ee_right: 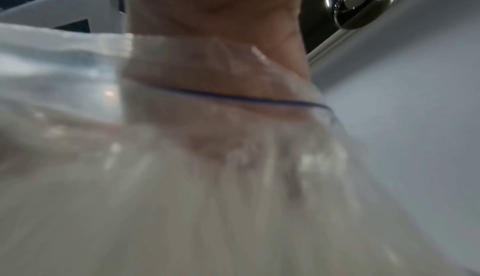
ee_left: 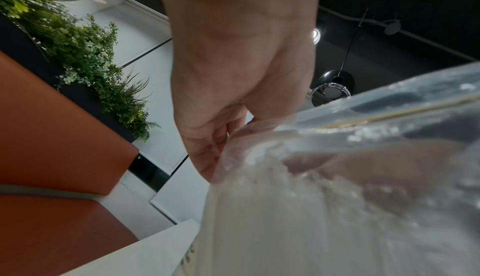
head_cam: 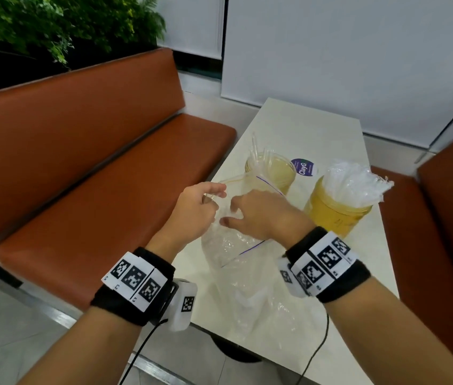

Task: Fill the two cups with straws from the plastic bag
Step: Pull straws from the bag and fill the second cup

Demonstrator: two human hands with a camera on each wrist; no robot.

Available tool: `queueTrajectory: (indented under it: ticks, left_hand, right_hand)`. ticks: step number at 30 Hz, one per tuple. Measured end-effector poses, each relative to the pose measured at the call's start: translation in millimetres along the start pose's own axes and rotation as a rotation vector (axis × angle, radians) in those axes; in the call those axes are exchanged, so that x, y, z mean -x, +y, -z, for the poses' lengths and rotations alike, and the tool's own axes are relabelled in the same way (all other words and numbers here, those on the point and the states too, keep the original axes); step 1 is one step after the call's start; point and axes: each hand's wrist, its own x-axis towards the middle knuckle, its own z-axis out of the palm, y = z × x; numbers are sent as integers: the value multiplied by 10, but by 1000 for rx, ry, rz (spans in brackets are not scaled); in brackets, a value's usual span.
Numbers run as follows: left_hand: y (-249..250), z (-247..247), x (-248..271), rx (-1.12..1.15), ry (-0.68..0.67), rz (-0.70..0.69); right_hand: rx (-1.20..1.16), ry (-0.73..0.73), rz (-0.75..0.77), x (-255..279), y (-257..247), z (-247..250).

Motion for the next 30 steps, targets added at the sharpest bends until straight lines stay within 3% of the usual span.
queueTrajectory:
  ticks: [5, 11, 16, 20, 25, 27, 30]
  left_hand:
    - [2, 10, 73, 10, 29, 16]
    - [46, -43, 168, 38, -48, 44]
    - [75, -145, 195, -41, -76, 25]
    - [67, -291, 120, -71, -74, 4]
    - [97, -412, 78, 65, 57, 40]
    - [68, -431, 52, 94, 114, 59]
    - [26, -398, 40, 165, 92, 78]
  right_hand:
    - [48, 153, 47, -7, -53, -196]
    - [121, 345, 107, 1, 90, -94]
    - [-116, 523, 72, 130, 119, 290]
    - [-207, 652, 170, 201, 0, 509]
    - [-381, 746, 247, 122, -108, 433]
    - [-520, 812, 265, 98, -139, 354]
    - [-951, 838, 223, 79, -191, 261]
